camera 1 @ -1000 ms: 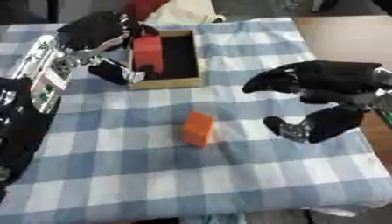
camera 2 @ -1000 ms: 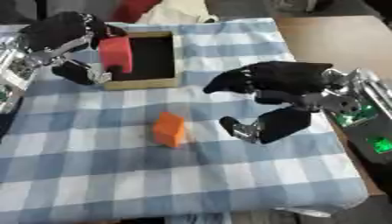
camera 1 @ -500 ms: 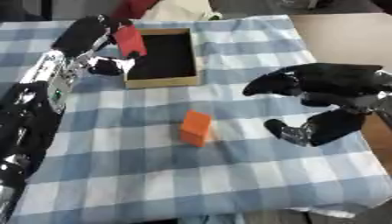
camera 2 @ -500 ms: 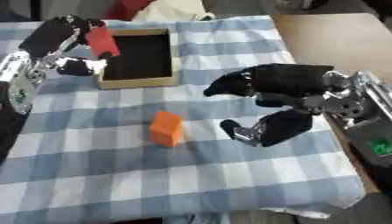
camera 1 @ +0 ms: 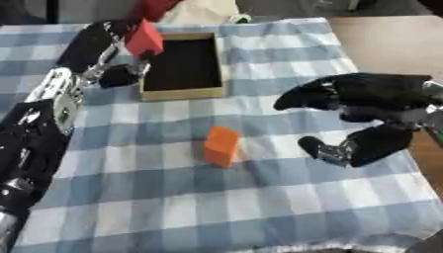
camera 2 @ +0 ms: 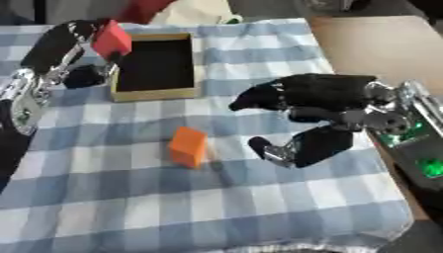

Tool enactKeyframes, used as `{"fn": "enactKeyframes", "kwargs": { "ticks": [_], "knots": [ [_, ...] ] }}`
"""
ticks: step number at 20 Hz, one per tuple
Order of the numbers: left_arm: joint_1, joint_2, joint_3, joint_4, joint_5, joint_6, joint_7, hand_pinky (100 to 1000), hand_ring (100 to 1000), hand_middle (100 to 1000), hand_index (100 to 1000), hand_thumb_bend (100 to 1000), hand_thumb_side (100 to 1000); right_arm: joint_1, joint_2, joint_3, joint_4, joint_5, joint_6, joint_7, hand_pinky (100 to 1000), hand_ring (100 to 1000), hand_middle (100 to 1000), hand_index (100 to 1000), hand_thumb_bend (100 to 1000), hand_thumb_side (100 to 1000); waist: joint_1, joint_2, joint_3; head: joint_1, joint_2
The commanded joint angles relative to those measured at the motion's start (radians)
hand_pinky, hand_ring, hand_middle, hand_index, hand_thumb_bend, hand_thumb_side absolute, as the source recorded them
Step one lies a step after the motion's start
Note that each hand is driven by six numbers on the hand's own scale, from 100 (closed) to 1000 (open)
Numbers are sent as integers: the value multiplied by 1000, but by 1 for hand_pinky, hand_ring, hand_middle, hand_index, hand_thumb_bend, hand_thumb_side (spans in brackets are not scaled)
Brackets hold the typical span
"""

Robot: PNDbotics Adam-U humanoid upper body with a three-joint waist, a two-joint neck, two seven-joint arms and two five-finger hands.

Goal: Pick up objects on the table and place them in the box.

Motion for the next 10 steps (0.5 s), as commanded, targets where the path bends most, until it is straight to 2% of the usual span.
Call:
{"fn": "enactKeyframes", "kwargs": {
  "ticks": [1, 5, 6, 8, 10],
  "knots": [
    [-15, 14, -6, -6, -12, -9, -6, 836, 862, 906, 979, 100, 873, -10, -12, -10, -15, -4, 1, -1, 914, 854, 913, 1000, 100, 955, -1, -14, 1, 0, -3],
    [-17, 15, -12, -7, -67, -9, -28, 865, 894, 952, 994, 100, 938, -10, -12, -10, -15, -5, 1, -1, 914, 854, 913, 1000, 100, 956, -1, -14, 3, -1, -2],
    [-18, 15, -13, -10, -84, -8, -30, 869, 898, 957, 996, 188, 943, -10, -12, -10, -15, -5, 1, -1, 913, 854, 913, 1000, 100, 956, -1, -14, 2, -1, -2],
    [-20, 15, -14, -18, -117, -6, -24, 870, 901, 962, 995, 261, 989, -9, -12, -10, -15, -5, 1, 0, 913, 854, 913, 1000, 100, 956, -1, -14, 1, 0, -2],
    [-23, 14, -12, -27, -141, -1, -8, 870, 903, 967, 995, 296, 1000, -9, -12, -11, -15, -4, 1, -1, 913, 854, 913, 1000, 100, 956, -2, -13, 0, 0, -2]
  ]
}}
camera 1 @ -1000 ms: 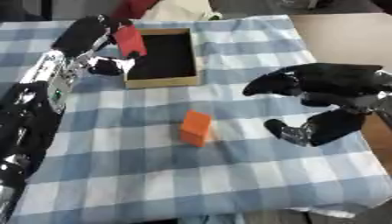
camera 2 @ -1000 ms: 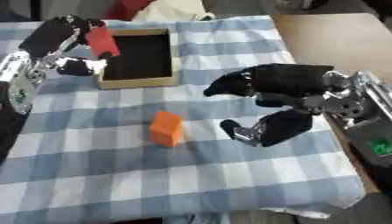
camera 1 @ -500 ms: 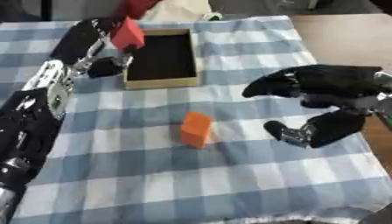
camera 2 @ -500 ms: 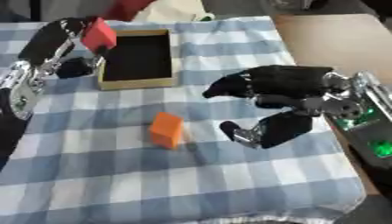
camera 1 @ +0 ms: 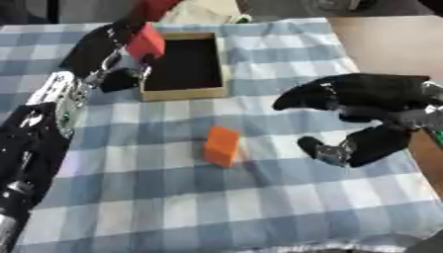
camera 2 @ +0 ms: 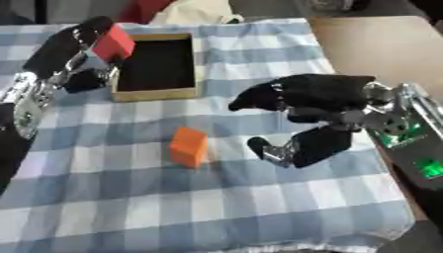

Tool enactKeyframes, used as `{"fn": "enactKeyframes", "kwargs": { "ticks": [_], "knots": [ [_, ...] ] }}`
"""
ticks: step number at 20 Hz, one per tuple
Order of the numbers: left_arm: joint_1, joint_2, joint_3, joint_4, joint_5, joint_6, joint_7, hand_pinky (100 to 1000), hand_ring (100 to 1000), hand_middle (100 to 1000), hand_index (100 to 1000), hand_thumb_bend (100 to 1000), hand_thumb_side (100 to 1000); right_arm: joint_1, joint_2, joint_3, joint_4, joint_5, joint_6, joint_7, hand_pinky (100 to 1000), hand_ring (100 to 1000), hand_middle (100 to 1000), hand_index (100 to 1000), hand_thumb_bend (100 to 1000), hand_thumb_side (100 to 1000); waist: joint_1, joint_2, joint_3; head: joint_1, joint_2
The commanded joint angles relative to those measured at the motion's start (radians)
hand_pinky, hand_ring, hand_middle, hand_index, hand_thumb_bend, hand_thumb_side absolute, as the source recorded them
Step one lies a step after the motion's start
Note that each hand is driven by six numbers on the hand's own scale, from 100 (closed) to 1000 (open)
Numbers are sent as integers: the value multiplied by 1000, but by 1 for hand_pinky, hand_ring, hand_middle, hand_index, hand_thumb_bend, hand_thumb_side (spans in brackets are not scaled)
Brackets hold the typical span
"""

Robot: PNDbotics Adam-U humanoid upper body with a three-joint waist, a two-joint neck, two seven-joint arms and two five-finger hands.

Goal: Pick up objects on the table and place them in the box.

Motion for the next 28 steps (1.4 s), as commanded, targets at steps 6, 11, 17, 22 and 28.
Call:
{"fn": "enactKeyframes", "kwargs": {
  "ticks": [6, 11, 17, 22, 28],
  "knots": [
    [-26, 16, -4, -42, -109, 20, 82, 895, 931, 990, 995, 336, 1000, -8, -16, -11, -15, -4, 1, -1, 913, 853, 912, 1000, 100, 957, -1, -14, -2, 1, -2],
    [-19, 17, 7, -34, -137, 27, 111, 888, 920, 977, 999, 270, 1000, -5, -15, -12, -15, -4, 2, -1, 914, 853, 912, 1000, 100, 957, -2, -14, -1, -2, -2],
    [23, 60, -11, -117, 72, -39, 74, 848, 861, 894, 1000, 100, 988, -5, -26, -12, -15, -4, 7, -1, 913, 855, 915, 1000, 100, 964, -5, -14, 9, -11, 1],
    [103, 146, -72, -316, 391, -102, -137, 817, 815, 843, 1000, 100, 927, -31, -46, 17, -15, -12, 5, 17, 909, 858, 921, 1000, 100, 960, -9, -17, 25, -23, 2],
    [213, 232, -100, -560, 810, -64, -461, 786, 768, 799, 1000, 100, 839, -87, -42, 60, -14, -7, 18, 37, 902, 862, 942, 1000, 100, 939, -15, -20, 36, -32, 4]
  ]
}}
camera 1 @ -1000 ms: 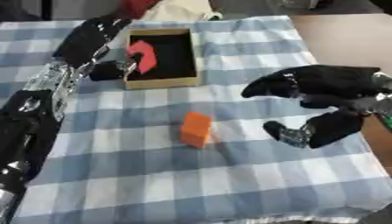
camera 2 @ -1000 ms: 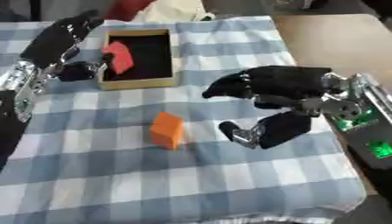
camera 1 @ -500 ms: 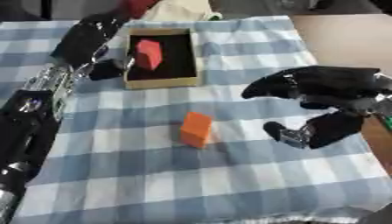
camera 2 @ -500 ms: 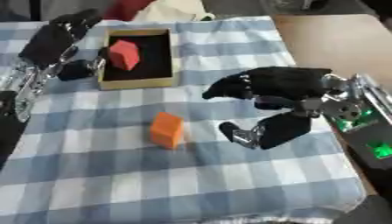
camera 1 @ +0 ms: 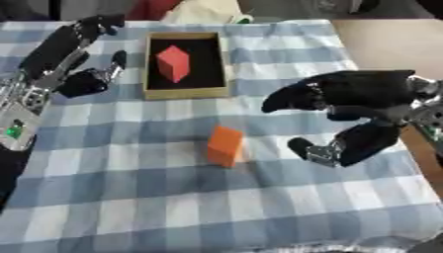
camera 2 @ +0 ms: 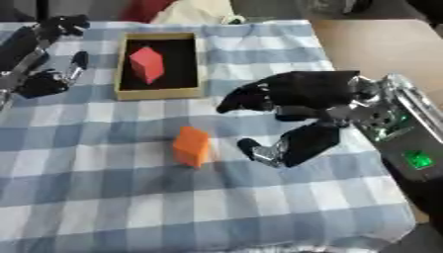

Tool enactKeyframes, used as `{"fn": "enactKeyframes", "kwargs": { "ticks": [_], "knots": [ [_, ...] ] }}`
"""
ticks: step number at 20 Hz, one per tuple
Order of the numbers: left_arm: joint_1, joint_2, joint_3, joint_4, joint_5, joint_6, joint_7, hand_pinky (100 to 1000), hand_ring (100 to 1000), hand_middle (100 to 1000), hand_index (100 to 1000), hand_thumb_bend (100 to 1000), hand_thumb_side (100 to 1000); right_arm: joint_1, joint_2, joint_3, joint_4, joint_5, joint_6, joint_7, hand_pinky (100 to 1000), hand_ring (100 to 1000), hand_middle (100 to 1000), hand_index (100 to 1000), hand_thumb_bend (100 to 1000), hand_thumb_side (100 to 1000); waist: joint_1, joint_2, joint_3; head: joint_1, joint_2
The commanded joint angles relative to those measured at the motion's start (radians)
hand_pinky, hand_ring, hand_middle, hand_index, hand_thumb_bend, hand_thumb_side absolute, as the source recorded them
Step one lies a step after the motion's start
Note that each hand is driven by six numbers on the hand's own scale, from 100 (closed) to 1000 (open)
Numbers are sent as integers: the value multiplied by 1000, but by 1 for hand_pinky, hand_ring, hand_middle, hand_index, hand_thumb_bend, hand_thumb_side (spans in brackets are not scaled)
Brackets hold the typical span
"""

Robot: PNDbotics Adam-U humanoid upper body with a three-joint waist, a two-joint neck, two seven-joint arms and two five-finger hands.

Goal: Pick up objects on the table and place them in the box.

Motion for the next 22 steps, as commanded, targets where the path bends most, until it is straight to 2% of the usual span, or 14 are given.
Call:
{"fn": "enactKeyframes", "kwargs": {
  "ticks": [1, 4, 8, 9, 13, 22],
  "knots": [
    [21, 63, -1, -139, 205, 41, -153, 780, 760, 789, 1000, 100, 831, -34, -19, 14, -11, 9, 18, 4, 899, 867, 956, 1000, 100, 912, -2, -20, 1, -7, 3],
    [61, 80, 4, -236, 340, 99, -264, 774, 752, 783, 1000, 100, 836, -68, 8, 49, 20, 54, 21, -1, 895, 871, 964, 1000, 100, 881, -6, -23, 5, -11, 4],
    [88, 85, 9, -311, 426, 148, -350, 767, 743, 773, 1000, 100, 838, -110, 56, 94, 87, 129, -16, -12, 891, 881, 978, 1000, 107, 837, -7, -26, 11, -19, 4],
    [93, 84, 8, -323, 438, 155, -365, 765, 741, 771, 1000, 100, 844, -119, 70, 104, 105, 150, -28, -17, 889, 884, 984, 1000, 138, 817, -7, -27, 13, -22, 5],
    [103, 79, 6, -350, 469, 171, -409, 761, 737, 770, 1000, 100, 849, -148, 125, 133, 186, 230, -71, -41, 887, 889, 994, 1000, 172, 836, -8, -28, 17, -27, 4],
    [110, 66, 3, -363, 496, 189, -459, 758, 734, 771, 1000, 100, 875, -193, 223, 162, 352, 347, -117, -107, 886, 887, 999, 1000, 179, 880, -7, -29, 24, -37, 3]
  ]
}}
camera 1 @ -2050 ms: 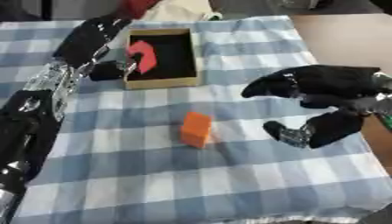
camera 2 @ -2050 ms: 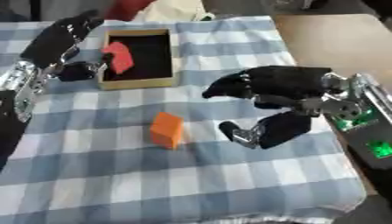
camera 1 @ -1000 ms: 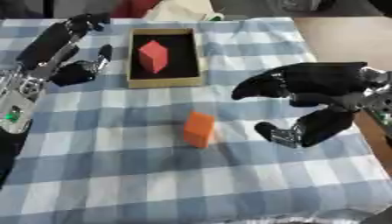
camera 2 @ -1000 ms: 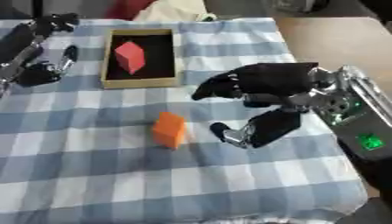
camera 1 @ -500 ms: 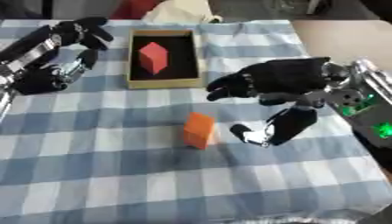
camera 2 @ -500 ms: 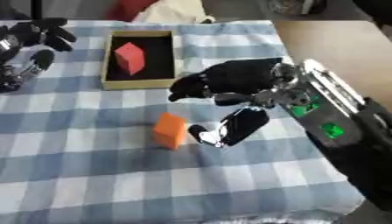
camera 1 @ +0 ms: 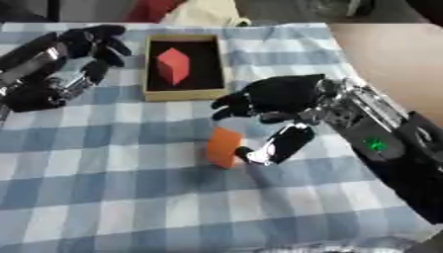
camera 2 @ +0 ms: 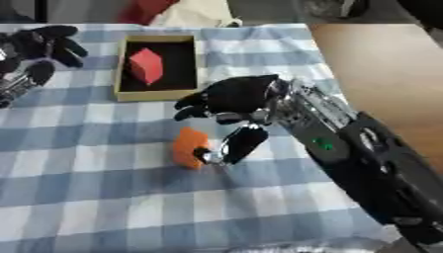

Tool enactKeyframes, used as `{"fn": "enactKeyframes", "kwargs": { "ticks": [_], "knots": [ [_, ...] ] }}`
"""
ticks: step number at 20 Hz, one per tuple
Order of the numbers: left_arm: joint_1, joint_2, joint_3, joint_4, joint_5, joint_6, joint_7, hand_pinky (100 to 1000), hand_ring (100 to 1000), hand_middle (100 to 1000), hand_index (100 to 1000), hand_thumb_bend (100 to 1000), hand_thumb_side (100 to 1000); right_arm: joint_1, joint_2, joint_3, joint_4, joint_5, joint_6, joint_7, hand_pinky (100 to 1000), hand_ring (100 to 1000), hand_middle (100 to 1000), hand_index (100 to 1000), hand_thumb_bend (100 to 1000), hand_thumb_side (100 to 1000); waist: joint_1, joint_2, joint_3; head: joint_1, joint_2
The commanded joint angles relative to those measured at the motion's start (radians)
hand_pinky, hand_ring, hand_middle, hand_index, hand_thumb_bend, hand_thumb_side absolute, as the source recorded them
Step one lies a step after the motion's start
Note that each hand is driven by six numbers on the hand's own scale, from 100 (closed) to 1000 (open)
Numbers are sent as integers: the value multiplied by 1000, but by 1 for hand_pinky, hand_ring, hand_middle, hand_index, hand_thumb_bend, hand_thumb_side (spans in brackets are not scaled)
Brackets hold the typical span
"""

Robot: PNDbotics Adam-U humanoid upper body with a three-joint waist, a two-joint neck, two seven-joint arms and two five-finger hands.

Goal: Pick up objects on the table and place them in the box.

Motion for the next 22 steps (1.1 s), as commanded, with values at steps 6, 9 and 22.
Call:
{"fn": "enactKeyframes", "kwargs": {
  "ticks": [6, 9, 22],
  "knots": [
    [-6, 7, 5, -8, 5, 4, -25, 757, 733, 774, 1000, 100, 894, -30, 38, 10, 51, 49, -21, -30, 886, 886, 1000, 1000, 167, 911, 3, -20, 1, -8, 2],
    [-5, 4, 3, -5, 4, 4, -31, 757, 732, 775, 1000, 100, 899, -33, 52, 16, 60, 54, -26, -30, 886, 886, 1000, 1000, 161, 917, 4, -21, 0, -9, 3],
    [7, -3, 1, 3, -4, 8, -45, 753, 728, 779, 1000, 100, 928, -23, 83, 21, 134, 121, -34, -47, 881, 885, 987, 1000, 162, 927, 2, -20, -1, -14, 5]
  ]
}}
